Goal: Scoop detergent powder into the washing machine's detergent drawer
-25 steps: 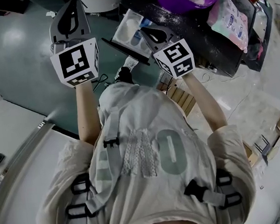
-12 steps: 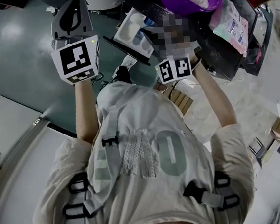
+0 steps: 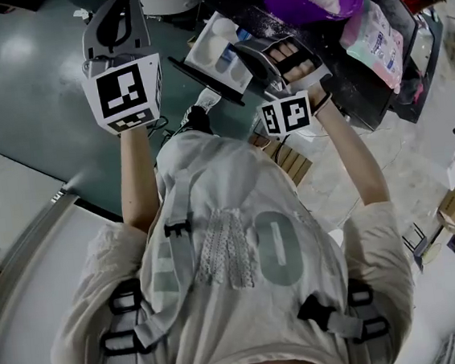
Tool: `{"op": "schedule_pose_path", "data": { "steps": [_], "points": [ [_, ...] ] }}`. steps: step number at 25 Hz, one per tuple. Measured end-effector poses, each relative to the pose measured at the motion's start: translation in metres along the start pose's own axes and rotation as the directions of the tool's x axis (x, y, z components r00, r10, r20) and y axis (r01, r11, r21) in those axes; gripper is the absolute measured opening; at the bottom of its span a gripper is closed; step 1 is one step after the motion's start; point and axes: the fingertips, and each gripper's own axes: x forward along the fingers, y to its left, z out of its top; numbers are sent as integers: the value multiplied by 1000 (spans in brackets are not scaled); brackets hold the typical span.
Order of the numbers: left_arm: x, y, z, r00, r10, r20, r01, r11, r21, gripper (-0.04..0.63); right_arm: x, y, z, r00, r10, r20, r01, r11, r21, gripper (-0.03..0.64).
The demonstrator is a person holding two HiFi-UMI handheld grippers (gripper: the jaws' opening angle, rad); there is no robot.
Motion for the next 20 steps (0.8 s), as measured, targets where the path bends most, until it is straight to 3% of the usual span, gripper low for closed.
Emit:
{"op": "schedule_pose_path", "data": {
  "steps": [12,17,20],
  "points": [
    [-1,-2,-1,1000,5,0,-5,1000,-10,21,0,6,0,1000,13,2,-13,999,-47,11],
    [-1,-6,-5,1000,1,-7,-1,1000,-13,21,0,17,0,999,43,6,-43,999,-22,11],
    [0,-8,-6,1000,-2,-8,2,1000,-13,21,-2,24,3,996,84,24,-85,995,47,11]
  ]
}}
